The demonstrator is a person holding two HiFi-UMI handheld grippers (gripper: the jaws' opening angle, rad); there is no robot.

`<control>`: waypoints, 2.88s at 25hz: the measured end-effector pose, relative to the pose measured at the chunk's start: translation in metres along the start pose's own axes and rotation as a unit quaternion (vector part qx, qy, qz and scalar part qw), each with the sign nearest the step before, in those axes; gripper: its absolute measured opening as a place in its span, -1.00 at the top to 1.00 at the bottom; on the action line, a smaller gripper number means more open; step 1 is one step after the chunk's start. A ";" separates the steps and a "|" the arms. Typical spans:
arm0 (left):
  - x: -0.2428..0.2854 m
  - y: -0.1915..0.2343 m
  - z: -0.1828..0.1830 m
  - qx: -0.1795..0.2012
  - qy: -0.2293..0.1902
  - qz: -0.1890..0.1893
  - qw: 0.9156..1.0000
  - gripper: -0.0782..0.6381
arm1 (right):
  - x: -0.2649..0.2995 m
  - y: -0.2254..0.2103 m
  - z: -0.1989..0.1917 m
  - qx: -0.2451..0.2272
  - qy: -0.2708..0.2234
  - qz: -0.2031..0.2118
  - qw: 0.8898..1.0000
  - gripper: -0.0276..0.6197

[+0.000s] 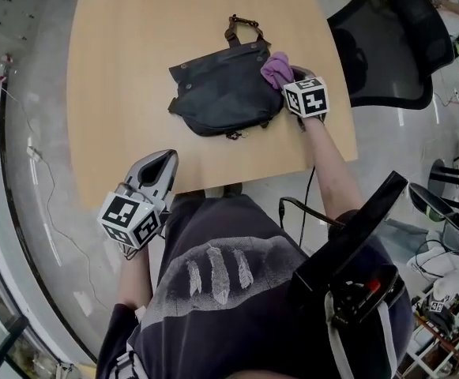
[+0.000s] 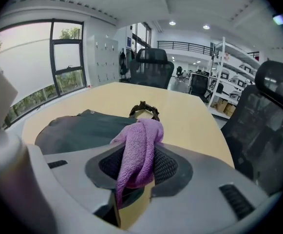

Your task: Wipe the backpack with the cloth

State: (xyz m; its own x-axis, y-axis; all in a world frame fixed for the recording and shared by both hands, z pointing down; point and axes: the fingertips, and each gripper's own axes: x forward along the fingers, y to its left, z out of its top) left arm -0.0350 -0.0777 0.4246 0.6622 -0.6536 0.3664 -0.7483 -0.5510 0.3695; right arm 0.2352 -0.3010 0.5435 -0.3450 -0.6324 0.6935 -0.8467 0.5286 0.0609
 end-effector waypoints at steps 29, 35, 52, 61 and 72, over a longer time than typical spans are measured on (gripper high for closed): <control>0.008 0.106 0.022 -0.024 0.009 -0.051 0.998 0.76 | 0.003 0.299 0.017 -0.162 0.078 0.215 0.960 0.55; -0.003 0.114 0.021 -0.029 0.009 -0.018 0.999 0.76 | 0.034 0.315 0.050 -0.218 0.056 0.227 0.947 0.55; 0.008 0.117 0.025 -0.027 0.019 -0.013 0.999 0.76 | 0.063 0.220 0.063 -0.186 0.051 0.133 0.972 0.55; 0.017 0.112 0.026 -0.023 0.036 -0.013 0.999 0.76 | 0.066 0.115 0.043 -0.169 0.094 0.048 0.980 0.56; 0.043 0.097 0.042 -0.012 0.034 -0.001 0.999 0.76 | 0.072 0.054 0.045 -0.187 0.088 0.010 0.978 0.56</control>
State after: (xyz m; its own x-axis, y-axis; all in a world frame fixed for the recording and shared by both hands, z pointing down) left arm -0.0812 -0.1809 0.4402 0.6662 -0.6143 0.4230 -0.7457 -0.5400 0.3903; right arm 0.1466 -0.3433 0.5644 -0.2575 -0.5299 0.8080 -0.6214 0.7312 0.2815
